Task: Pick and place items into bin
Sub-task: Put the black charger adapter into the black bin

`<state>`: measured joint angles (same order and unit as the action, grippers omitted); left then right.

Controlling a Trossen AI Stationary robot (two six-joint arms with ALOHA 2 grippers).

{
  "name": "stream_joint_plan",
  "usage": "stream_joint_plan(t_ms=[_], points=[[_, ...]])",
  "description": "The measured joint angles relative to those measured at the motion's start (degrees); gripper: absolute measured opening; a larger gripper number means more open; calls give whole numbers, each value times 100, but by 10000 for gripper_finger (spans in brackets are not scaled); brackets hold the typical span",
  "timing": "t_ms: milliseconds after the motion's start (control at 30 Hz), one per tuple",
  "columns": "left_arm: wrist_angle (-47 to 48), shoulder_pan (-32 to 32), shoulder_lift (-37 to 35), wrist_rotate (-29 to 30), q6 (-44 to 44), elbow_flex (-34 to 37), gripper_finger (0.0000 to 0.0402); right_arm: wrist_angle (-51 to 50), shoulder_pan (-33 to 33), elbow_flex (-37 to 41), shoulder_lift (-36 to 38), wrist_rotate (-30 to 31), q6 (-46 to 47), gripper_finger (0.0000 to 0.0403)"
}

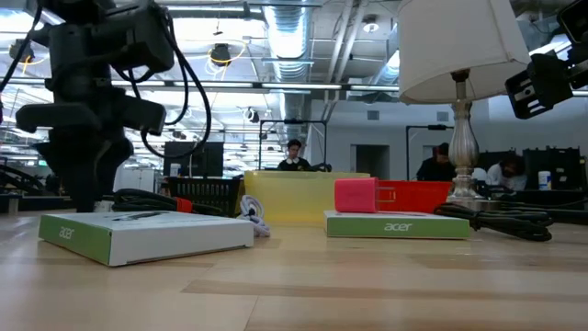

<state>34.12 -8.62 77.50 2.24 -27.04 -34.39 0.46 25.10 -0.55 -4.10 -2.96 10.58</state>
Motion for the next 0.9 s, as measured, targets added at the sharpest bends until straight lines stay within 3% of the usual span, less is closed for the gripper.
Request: stream_joint_plan(t_ms=[567,900], points=[[-309,0,264,-111,141,-7,258,-1,0,-1,-2,-2,1,219],[-290,4,269,-50,143,0,180,-1,0,1,-2,0,1,219]])
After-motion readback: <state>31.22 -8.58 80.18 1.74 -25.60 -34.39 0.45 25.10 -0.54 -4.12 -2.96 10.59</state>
